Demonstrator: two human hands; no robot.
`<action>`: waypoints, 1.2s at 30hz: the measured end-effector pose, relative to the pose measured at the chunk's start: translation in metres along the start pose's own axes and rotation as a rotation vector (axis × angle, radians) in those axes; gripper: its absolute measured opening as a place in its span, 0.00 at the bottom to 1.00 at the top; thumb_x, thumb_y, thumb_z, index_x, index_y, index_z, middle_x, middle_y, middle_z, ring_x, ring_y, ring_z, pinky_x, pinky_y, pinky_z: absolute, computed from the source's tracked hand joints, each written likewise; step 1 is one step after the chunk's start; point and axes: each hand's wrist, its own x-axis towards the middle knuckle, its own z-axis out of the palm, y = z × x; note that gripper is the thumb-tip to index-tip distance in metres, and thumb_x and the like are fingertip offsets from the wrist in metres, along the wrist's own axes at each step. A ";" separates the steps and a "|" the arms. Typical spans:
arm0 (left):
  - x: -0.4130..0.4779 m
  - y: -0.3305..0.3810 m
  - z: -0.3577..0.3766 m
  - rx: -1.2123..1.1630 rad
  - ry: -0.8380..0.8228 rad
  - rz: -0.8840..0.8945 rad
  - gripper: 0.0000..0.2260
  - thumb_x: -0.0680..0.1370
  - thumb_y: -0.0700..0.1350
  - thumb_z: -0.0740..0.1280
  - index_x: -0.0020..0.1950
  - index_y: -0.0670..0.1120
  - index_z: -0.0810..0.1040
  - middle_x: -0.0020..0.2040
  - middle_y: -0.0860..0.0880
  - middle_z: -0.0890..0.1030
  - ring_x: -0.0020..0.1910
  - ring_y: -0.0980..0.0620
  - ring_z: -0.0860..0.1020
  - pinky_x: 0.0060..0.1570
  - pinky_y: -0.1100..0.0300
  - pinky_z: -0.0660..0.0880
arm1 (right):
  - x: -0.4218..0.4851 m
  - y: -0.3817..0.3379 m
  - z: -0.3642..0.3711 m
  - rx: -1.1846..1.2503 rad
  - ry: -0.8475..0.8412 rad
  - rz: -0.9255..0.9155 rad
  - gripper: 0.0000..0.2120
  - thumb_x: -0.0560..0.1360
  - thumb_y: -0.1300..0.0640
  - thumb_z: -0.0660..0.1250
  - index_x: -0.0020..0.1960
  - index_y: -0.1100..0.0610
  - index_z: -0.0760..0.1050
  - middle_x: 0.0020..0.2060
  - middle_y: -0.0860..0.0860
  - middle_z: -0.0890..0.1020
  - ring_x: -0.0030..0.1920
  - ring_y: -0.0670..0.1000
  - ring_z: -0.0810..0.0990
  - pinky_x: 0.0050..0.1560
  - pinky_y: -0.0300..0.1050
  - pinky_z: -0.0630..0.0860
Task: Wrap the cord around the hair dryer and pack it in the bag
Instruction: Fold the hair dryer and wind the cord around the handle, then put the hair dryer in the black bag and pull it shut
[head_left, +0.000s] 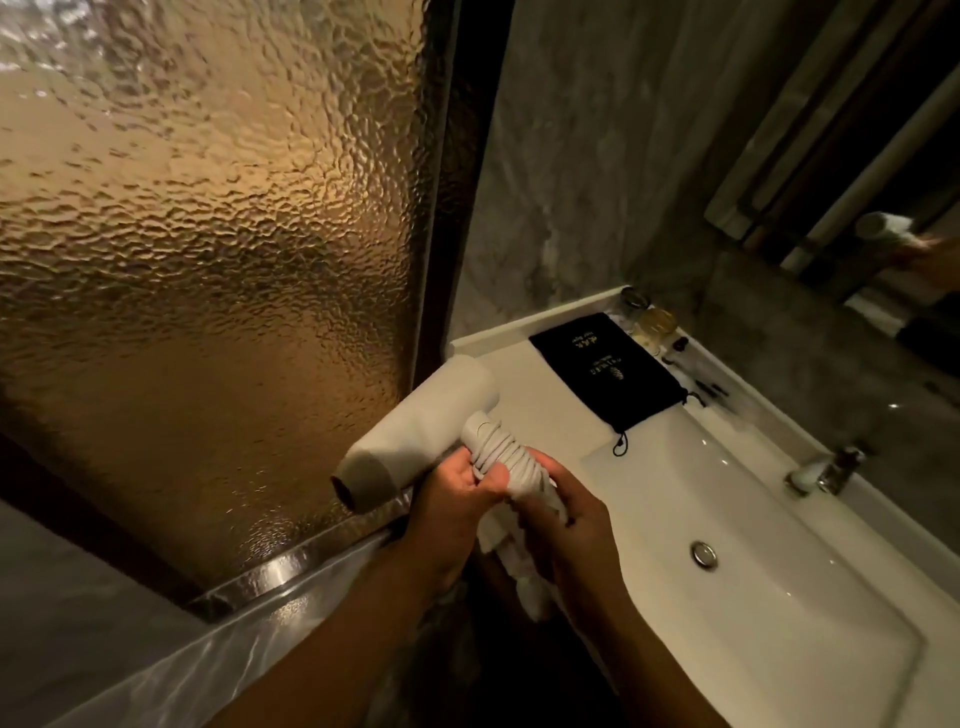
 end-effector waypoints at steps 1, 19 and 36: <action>0.004 0.000 0.004 -0.003 -0.016 -0.001 0.19 0.75 0.49 0.70 0.65 0.48 0.77 0.58 0.47 0.84 0.60 0.48 0.82 0.62 0.47 0.77 | 0.002 -0.001 -0.004 0.010 0.018 0.004 0.35 0.67 0.31 0.70 0.69 0.48 0.77 0.59 0.44 0.86 0.58 0.46 0.84 0.56 0.44 0.83; 0.135 -0.026 0.126 -0.001 -0.225 -0.094 0.21 0.76 0.45 0.70 0.67 0.40 0.75 0.61 0.37 0.81 0.62 0.36 0.77 0.64 0.43 0.73 | 0.111 0.043 -0.144 0.351 0.061 0.030 0.28 0.68 0.51 0.72 0.67 0.55 0.78 0.38 0.53 0.82 0.29 0.55 0.73 0.26 0.45 0.72; 0.246 -0.087 0.150 0.696 -0.059 -0.213 0.05 0.78 0.35 0.67 0.48 0.42 0.82 0.47 0.37 0.84 0.41 0.47 0.79 0.40 0.57 0.75 | 0.153 0.125 -0.277 0.395 0.504 0.164 0.18 0.78 0.63 0.67 0.65 0.48 0.79 0.40 0.56 0.82 0.33 0.56 0.70 0.29 0.46 0.69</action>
